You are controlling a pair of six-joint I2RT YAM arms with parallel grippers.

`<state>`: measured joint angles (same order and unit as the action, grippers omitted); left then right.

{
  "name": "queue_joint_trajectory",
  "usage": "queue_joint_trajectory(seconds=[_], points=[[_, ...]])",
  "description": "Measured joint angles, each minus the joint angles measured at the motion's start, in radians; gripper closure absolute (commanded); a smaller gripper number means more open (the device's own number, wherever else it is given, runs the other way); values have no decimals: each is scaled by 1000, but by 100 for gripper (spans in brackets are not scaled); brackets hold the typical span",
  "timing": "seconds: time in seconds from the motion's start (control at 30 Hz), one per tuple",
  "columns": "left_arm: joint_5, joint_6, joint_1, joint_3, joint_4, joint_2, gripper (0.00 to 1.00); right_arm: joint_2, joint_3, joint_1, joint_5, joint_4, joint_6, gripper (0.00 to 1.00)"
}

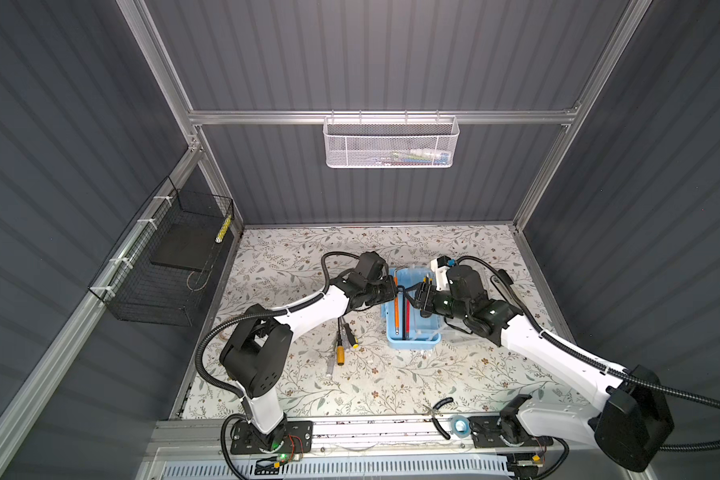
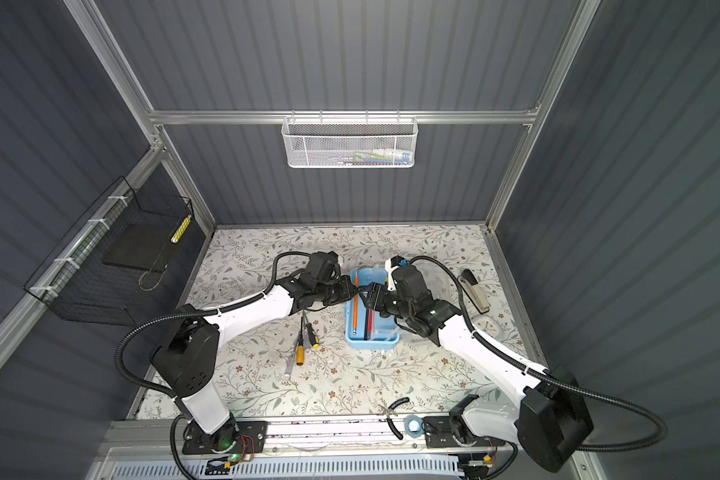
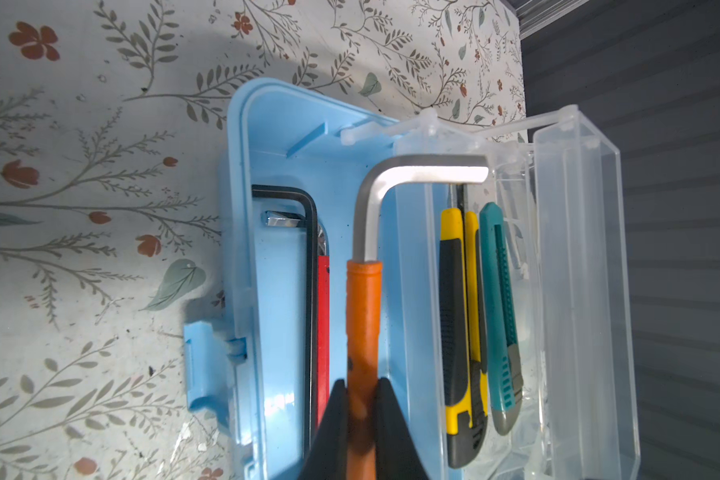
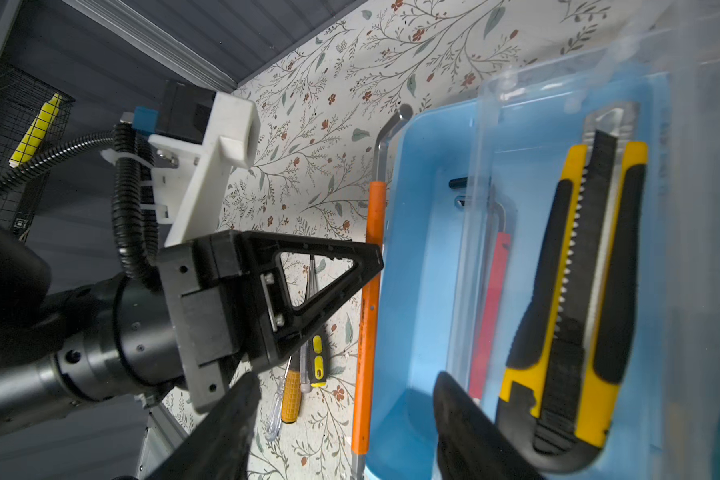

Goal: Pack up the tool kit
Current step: 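Carry the orange hex key into the tray and open the left gripper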

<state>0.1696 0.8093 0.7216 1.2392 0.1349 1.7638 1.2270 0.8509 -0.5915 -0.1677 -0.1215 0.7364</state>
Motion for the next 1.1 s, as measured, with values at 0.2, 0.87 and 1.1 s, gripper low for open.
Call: queue_joint_trajectory(seconds=[0.2,0.87,1.1], points=[[-5,-2,16,42,0,52,100,0,-1,0,0,2,0,33],[-122,-89,38,112,108,109,68,24,0,2,-16,-3,-5,33],[-195,-148,38,103,138,57,62,55,106,-3,-36,-92,-69,38]])
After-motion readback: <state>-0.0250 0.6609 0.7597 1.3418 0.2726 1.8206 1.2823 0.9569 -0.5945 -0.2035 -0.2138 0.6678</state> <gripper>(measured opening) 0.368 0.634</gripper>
